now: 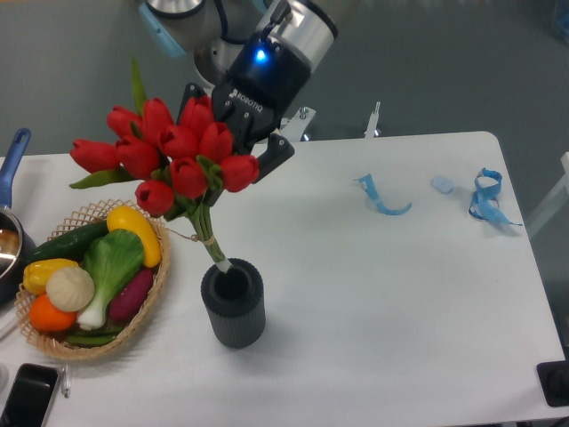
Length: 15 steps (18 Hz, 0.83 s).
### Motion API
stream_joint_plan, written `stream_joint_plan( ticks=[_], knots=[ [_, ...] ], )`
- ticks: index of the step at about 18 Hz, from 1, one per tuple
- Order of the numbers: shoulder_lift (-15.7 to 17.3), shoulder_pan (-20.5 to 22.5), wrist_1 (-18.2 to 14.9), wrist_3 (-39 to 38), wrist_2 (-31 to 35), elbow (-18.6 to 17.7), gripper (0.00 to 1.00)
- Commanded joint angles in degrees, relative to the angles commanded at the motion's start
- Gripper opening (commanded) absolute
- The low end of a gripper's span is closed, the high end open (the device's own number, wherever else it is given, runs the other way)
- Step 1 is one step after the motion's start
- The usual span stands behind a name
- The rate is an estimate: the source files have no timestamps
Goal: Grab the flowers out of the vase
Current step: 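Lift the gripped tulips up out of the grey vase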
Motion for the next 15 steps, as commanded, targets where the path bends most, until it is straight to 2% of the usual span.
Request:
stream_joint_plan(
  ticks=[4,8,15],
  knots=[
    [-1.4,5.7,0.2,1.0,-0.1,-0.1,0.48],
    [-4.6,8.0,0.3,3.8,0.0,0.2,0.48],
    [-4.9,10.6,0.3,5.4,0.0,-1.2,0.48]
  ],
)
